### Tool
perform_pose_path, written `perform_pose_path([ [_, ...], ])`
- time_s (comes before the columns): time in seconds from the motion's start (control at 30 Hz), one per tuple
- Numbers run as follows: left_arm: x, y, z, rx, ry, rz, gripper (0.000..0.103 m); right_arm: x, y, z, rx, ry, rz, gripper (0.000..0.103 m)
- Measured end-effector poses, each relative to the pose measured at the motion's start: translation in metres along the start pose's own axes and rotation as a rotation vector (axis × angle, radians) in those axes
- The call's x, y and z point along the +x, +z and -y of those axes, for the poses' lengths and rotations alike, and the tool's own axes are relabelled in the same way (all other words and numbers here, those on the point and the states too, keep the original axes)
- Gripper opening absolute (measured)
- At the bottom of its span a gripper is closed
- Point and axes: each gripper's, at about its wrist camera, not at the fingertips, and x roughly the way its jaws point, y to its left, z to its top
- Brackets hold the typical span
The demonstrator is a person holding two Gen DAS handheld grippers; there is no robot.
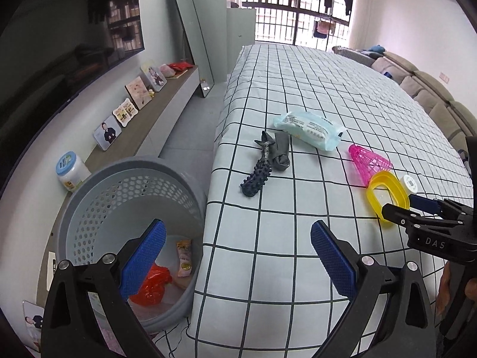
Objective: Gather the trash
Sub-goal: 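Move both open grippers over the bed toward the yellow ring and white lid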
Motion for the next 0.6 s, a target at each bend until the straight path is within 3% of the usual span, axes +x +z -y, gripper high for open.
perform_pose_path([
  [0.27,0.006,0.002,0.011,0.008,-0.018,-0.018,0.096,-0.017,-0.001,0.05,0.082,-0.061,0.046,0.069],
  [0.6,0.011,0.001,0.04,0.053,-0.041,-0.037,0.096,0.0,0.008,0.084,0.096,-0.074,0.031,0.069],
])
